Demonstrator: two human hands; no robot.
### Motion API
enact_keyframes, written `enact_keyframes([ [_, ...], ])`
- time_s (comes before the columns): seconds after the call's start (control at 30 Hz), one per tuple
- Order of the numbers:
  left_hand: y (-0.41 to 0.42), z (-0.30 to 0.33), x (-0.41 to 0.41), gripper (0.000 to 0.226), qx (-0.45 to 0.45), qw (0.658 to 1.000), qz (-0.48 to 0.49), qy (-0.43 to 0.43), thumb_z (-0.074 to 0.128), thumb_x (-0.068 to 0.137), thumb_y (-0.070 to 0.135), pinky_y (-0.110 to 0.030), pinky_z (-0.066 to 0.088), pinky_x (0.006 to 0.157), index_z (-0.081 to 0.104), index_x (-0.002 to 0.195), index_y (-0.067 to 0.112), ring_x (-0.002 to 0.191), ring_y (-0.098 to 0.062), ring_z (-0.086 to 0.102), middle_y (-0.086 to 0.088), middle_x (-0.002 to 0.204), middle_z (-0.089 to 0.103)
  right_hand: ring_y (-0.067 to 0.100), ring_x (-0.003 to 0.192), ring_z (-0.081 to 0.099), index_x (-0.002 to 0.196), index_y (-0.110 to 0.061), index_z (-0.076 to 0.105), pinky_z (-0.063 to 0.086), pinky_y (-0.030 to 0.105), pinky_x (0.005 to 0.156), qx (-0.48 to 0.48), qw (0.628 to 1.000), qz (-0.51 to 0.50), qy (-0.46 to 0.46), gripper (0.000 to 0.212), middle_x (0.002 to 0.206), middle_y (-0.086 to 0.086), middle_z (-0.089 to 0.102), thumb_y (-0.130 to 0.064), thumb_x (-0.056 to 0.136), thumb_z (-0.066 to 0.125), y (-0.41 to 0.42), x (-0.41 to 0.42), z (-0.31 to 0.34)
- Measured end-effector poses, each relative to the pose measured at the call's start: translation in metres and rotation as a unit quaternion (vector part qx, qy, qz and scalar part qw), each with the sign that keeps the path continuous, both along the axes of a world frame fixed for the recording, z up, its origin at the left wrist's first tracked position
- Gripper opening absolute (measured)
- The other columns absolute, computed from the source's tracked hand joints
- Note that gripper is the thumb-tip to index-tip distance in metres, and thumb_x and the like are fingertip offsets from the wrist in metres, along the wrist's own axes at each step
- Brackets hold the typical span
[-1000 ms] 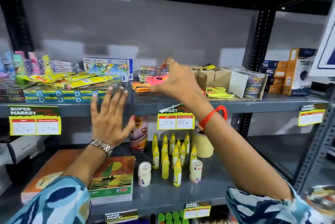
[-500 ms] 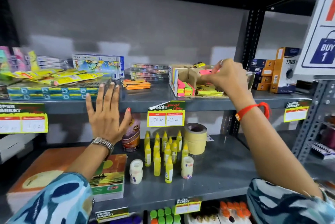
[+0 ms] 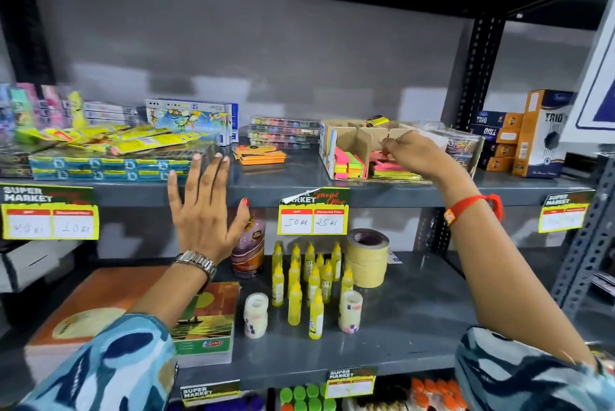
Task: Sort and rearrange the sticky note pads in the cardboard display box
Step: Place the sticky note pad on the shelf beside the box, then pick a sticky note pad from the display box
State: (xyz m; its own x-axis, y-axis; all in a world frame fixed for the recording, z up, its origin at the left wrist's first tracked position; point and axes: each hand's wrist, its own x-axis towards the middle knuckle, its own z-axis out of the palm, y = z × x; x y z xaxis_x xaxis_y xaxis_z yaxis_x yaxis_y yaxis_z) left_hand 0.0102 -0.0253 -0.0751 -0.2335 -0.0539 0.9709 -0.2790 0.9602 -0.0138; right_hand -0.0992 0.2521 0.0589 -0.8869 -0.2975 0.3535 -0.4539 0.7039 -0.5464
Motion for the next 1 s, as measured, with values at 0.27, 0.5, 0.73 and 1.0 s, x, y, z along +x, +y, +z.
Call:
enact_keyframes([
  [0.27, 0.001, 0.0, 0.0, 0.063, 0.01, 1.0, 0.004, -0.008, 0.034, 0.086, 0.041, -0.05, 0.006, 0.113, 0.042, 0.138, 0.005, 0.136, -0.029, 0.028, -0.013, 0.14, 0.048, 0.037, 0.127, 0.044, 0.133, -0.008, 0.047, 0.033, 0.047, 0.11, 0.055, 0.998, -0.003, -0.001, 0.059, 0.14, 0.019, 0.049, -0.046, 0.099, 0.017, -0.016, -0.008, -0.011],
  [0.5, 0.002, 0.002, 0.002, 0.064, 0.019, 1.0, 0.003, -0.021, 0.035, 0.086, 0.042, -0.051, 0.01, 0.112, 0.045, 0.136, 0.003, 0.136, -0.028, 0.028, -0.012, 0.141, 0.046, 0.033, 0.102, 0.061, 0.119, -0.01, 0.058, 0.044, 0.037, 0.085, -0.202, 0.916, -0.099, 0.332, 0.031, 0.112, 0.016, 0.067, -0.023, 0.097, 0.04, -0.05, 0.035, 0.001],
  [0.73, 0.001, 0.0, 0.001, 0.062, 0.019, 0.999, 0.008, -0.032, 0.037, 0.086, 0.042, -0.053, 0.011, 0.112, 0.045, 0.136, 0.005, 0.137, -0.028, 0.029, -0.011, 0.141, 0.047, 0.031, 0.11, 0.06, 0.115, -0.009, 0.061, 0.048, 0.032, 0.091, -0.049, 0.984, 0.106, 0.132, 0.032, 0.117, 0.016, 0.066, -0.025, 0.088, 0.06, -0.153, 0.049, 0.005],
  [1.0, 0.001, 0.002, 0.003, 0.061, 0.022, 0.999, 0.004, -0.042, 0.037, 0.086, 0.042, -0.052, 0.011, 0.112, 0.044, 0.136, 0.008, 0.136, -0.028, 0.029, -0.01, 0.137, 0.051, 0.035, 0.124, 0.049, 0.128, -0.005, 0.048, 0.042, 0.036, 0.099, 0.159, 0.982, 0.099, 0.006, 0.059, 0.137, 0.017, 0.052, -0.043, 0.084, 0.06, -0.208, 0.023, -0.001],
])
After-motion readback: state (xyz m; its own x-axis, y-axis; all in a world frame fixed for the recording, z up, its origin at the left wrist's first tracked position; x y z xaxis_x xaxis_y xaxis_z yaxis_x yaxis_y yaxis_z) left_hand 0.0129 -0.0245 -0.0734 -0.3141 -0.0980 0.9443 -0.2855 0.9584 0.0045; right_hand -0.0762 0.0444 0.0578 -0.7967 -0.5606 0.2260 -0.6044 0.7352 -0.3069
